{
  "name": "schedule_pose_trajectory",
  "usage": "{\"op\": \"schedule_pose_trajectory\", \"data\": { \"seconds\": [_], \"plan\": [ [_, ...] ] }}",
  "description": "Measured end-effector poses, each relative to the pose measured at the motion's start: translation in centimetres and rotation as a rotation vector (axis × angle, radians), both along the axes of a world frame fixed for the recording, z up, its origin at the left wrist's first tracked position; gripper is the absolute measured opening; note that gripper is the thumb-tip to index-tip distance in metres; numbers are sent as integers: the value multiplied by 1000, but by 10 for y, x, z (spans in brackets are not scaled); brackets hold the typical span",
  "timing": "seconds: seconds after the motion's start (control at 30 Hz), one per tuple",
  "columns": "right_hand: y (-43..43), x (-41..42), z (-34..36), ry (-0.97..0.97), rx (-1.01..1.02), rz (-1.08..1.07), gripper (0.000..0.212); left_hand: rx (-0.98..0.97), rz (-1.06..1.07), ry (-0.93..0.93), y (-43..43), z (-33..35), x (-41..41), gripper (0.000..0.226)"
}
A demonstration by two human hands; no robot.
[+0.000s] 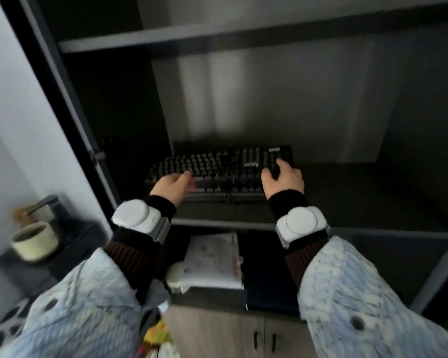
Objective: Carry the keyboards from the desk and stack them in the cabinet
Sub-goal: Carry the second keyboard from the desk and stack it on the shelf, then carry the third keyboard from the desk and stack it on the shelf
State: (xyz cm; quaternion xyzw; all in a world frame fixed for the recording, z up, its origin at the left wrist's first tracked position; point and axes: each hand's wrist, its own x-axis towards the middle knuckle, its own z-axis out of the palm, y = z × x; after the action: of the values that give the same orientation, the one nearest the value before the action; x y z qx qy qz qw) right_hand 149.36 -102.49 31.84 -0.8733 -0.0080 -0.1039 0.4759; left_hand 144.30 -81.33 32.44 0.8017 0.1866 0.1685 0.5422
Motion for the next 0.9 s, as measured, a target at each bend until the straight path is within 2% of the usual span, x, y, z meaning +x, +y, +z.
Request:
{"op": "schedule_pose_trajectory", "data": {
  "seconds": [0.13,0.27,0.4,0.53,0.63,0.9],
  "plan": [
    [-11,-50,-28,12,18,119,50,-3,62,109,-30,-42,-68,27],
    [-3,-106,-52,107,45,279,46,-33,92,265,-45,-75,-145,26],
    [17,-140,-54,123,57,408,40,-55,201,233,-43,-72,-190,34],
    [50,-199,-59,170,14,587,34,-147,291,250,-28,-80,-250,31],
    [79,-248,-62,197,0,722,32,-194,348,239,-21,-88,-301,37],
    [180,-455,-68,197,-166,1110,32,-226,679,240,28,-100,-525,30]
  ]
}}
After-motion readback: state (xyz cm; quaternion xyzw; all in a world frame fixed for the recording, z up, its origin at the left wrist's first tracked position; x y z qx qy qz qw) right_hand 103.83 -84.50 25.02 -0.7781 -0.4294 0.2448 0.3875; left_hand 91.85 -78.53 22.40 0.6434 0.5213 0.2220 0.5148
